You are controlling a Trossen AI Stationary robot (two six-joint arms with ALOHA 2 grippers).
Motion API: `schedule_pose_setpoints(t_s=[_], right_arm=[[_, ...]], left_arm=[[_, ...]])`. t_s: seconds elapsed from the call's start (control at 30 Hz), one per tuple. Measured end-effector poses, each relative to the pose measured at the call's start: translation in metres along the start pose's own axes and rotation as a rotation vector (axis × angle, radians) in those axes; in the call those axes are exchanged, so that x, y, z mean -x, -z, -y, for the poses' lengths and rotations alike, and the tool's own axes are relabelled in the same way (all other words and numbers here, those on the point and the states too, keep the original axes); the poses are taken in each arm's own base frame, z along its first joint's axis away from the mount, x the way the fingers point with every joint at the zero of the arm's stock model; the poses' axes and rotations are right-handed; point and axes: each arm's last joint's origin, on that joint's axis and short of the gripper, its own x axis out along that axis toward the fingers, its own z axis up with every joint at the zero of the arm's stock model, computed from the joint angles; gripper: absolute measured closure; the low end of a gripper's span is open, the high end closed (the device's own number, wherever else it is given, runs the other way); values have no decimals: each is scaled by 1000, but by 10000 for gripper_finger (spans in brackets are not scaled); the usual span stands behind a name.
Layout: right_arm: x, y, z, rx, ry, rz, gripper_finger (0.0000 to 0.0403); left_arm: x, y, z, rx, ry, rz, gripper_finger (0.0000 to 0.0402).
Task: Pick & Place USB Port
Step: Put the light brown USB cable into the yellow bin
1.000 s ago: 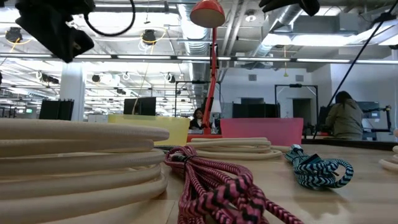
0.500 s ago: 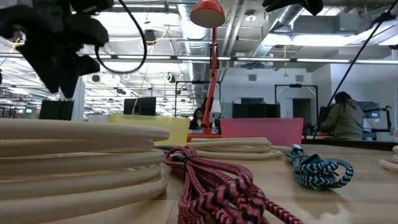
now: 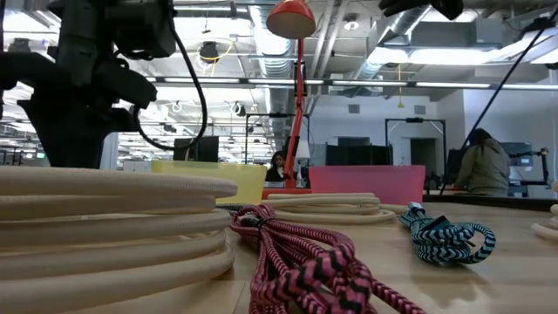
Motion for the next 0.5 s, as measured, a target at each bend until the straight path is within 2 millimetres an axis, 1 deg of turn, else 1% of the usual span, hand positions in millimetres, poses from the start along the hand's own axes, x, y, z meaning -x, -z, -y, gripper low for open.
schedule_pose_setpoints(t_s=[0.07, 0.17, 0.33, 0.5], right_arm=[[2, 1, 0, 7, -4, -5, 339], [6, 1, 0, 8, -22, -2, 339], [9, 4, -3, -8, -43, -6, 339], [12, 7, -7, -1, -69, -13, 339]], left_arm=[[0, -1, 0, 0, 1, 8, 261], [-3, 0, 0, -2, 3, 65, 268], [-4, 0, -1, 4, 3, 63, 275], [-10, -2, -1, 5, 1, 30, 280]])
